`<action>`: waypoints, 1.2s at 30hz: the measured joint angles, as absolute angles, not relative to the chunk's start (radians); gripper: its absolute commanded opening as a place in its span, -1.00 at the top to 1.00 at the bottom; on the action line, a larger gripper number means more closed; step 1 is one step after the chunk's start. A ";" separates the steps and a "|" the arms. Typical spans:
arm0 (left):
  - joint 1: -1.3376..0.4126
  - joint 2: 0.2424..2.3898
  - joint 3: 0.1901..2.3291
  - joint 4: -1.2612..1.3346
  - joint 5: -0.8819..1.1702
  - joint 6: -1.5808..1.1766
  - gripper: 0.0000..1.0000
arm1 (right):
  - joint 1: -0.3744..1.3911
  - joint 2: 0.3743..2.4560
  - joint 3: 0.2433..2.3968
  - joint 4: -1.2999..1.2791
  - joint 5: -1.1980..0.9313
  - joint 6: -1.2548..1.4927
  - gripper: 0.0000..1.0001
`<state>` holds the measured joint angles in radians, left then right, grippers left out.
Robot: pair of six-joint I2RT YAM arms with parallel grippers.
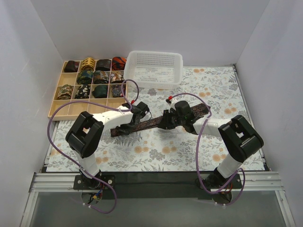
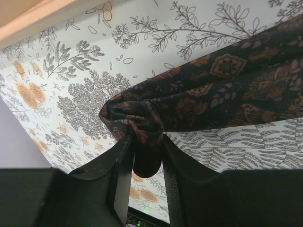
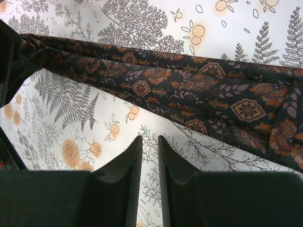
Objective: Roll the ties
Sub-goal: Roll the tie
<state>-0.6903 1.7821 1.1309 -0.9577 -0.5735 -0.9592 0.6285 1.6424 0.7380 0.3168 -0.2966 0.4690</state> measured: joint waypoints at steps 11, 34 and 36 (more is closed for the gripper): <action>-0.690 1.782 1.125 -0.891 -0.533 -0.971 0.43 | 0.628 1.642 0.727 0.319 -0.309 0.469 0.55; -0.676 1.664 1.062 -0.748 -0.459 -0.988 0.33 | 0.628 1.617 0.722 0.319 -0.340 0.472 0.56; -0.672 1.664 1.058 -0.741 -0.455 -0.989 0.38 | 0.628 1.610 0.722 0.321 -0.341 0.472 0.56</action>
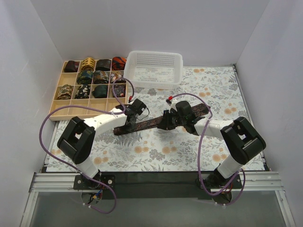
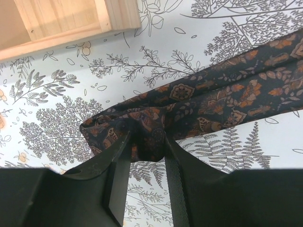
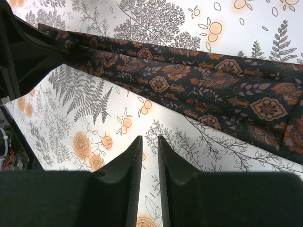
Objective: Roll the ties
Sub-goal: Roll the tie
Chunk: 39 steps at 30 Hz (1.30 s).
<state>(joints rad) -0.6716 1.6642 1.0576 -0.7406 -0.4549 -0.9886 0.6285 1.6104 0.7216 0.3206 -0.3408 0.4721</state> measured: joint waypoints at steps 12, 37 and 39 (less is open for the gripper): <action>-0.667 1.678 0.999 -0.734 -0.485 -1.003 0.56 | 0.628 1.609 0.721 0.323 -0.343 0.472 0.56; -0.644 1.619 1.052 -0.743 -0.432 -0.982 0.17 | 0.628 1.605 0.705 0.325 -0.343 0.472 0.56; -0.639 1.609 1.058 -0.738 -0.426 -0.979 0.12 | 0.628 1.599 0.705 0.325 -0.344 0.472 0.56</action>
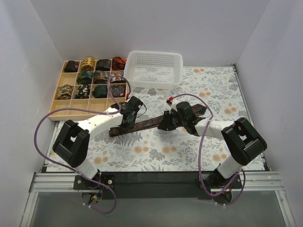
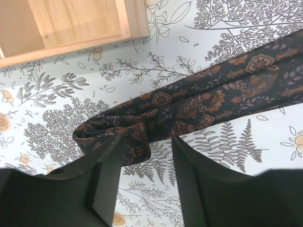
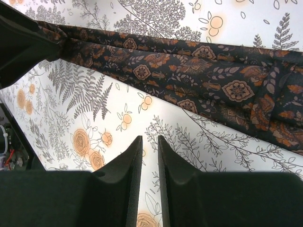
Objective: Roll the ties
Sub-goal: Roll the tie
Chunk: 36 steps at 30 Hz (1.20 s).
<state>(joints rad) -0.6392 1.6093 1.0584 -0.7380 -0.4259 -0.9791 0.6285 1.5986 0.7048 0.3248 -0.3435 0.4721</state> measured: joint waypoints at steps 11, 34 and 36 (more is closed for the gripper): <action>-0.449 1.300 0.915 -0.624 -0.278 -0.963 -0.28 | 0.628 1.592 0.705 0.325 -0.390 0.464 0.52; 0.121 1.082 0.394 -0.170 0.491 -1.037 -0.20 | 0.628 1.592 0.705 0.325 -0.449 0.437 0.47; 0.121 1.094 0.375 -0.143 0.517 -1.055 -0.17 | 0.628 1.592 0.705 0.325 -0.449 0.435 0.47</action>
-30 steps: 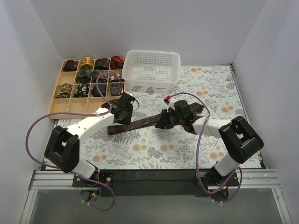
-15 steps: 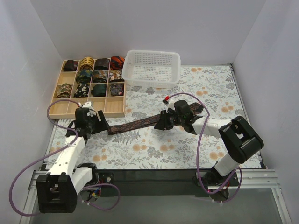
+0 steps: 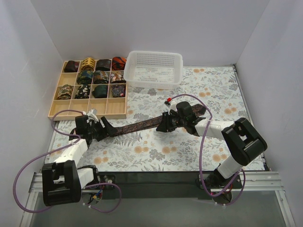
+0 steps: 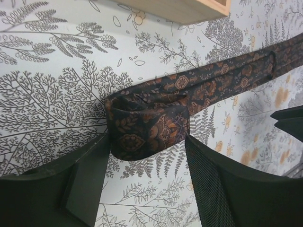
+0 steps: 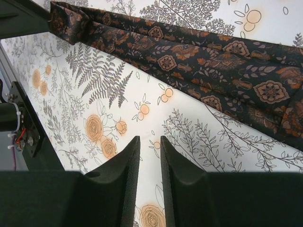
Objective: Roll the ties
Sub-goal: Roll the tie
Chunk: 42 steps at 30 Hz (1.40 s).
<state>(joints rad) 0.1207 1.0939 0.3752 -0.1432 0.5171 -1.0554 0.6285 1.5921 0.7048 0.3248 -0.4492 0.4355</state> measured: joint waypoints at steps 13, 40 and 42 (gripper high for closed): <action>0.046 1.125 0.291 0.004 0.525 -1.214 0.12 | 0.628 1.592 0.705 0.325 -0.452 0.433 0.48; -0.353 1.266 0.740 -0.360 0.237 -0.504 -0.70 | 0.510 1.256 0.704 0.120 -0.392 0.285 0.31; -0.389 1.312 0.777 -0.392 0.191 -0.453 -0.70 | 0.503 1.222 0.704 0.098 -0.388 0.276 0.30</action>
<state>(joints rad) -0.3893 1.3121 0.7773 -0.3923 0.1913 -0.4530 0.5030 1.2224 0.7040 0.0982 -0.3878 0.2756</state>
